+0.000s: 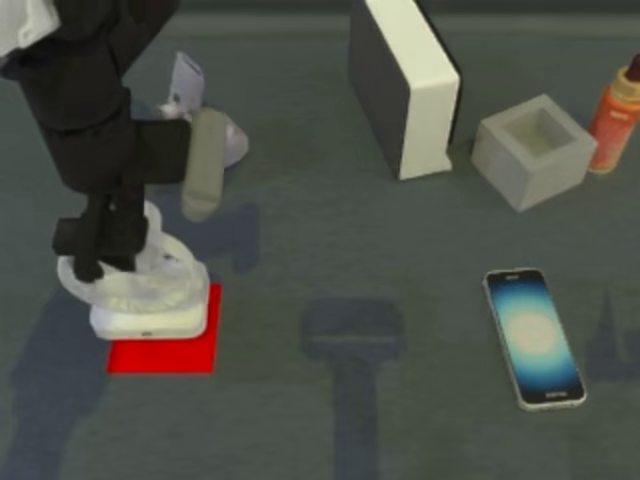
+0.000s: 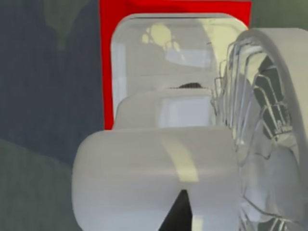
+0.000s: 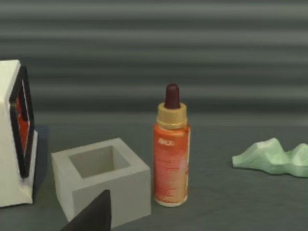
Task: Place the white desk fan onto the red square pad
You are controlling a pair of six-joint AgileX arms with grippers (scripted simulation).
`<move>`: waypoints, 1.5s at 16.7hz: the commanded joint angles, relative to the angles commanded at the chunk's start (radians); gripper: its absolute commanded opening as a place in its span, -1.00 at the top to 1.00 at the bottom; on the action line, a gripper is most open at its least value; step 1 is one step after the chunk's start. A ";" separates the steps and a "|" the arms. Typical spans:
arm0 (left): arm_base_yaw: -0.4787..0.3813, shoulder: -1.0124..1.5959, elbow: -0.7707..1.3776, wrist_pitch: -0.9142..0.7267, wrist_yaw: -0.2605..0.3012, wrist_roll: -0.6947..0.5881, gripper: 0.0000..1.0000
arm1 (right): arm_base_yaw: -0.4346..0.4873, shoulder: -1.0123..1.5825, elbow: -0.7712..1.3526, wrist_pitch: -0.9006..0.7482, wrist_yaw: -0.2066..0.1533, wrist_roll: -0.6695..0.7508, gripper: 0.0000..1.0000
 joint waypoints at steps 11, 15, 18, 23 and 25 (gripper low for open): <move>0.005 0.007 -0.087 0.094 0.000 0.008 0.40 | 0.000 0.000 0.000 0.000 0.000 0.000 -1.00; 0.005 0.007 -0.087 0.094 0.000 0.008 -0.21 | 0.000 0.000 0.000 0.000 0.000 0.000 -1.00; 0.005 0.007 -0.087 0.094 0.000 0.008 -0.66 | 0.000 0.000 0.000 0.000 0.000 0.000 -1.00; 0.005 0.007 -0.087 0.094 0.000 0.008 -1.00 | 0.000 0.000 0.000 0.000 0.000 0.000 -1.00; 0.005 0.007 -0.087 0.094 0.000 0.008 -1.00 | 0.000 0.000 0.000 0.000 0.000 0.000 -1.00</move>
